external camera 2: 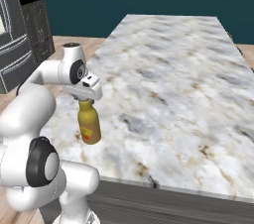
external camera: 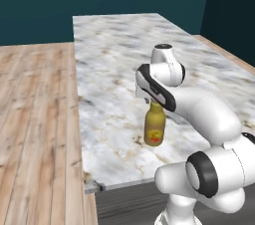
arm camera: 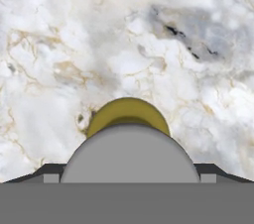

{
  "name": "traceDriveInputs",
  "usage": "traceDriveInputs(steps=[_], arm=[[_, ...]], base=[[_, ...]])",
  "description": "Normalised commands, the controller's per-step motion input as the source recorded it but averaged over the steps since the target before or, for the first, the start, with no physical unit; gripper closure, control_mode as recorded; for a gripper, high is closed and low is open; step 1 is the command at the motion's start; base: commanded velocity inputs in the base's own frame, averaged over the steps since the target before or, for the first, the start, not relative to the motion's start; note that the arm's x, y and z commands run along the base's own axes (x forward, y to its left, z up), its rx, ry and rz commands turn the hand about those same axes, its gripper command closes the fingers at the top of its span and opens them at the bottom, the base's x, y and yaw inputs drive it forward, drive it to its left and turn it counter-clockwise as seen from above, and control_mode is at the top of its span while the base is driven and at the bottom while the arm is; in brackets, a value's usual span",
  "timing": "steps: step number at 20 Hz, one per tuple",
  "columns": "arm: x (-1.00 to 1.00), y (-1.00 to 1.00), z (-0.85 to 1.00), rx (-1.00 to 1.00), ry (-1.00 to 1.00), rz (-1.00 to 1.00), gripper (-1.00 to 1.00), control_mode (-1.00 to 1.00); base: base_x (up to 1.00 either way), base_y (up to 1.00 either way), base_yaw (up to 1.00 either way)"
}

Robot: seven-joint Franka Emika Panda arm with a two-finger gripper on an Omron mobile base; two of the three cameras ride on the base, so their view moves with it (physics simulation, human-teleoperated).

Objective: Move the drinks to the dining counter.

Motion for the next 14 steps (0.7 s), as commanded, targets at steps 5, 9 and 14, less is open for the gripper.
traceDriveInputs(steps=[5, 9, 14], arm=[[0.0, -0.02, -0.38, 0.0, 0.0, 0.0, -1.0, -1.0], [0.0, -0.01, -0.06, 0.0, 0.0, 0.0, -1.0, -1.0], [-0.02, -0.06, 0.29, 0.04, 0.0, 0.0, -1.0, -1.0]], base=[[0.0, 0.0, 0.0], [0.0, 0.0, 0.0], [0.0, 0.0, 0.0]])
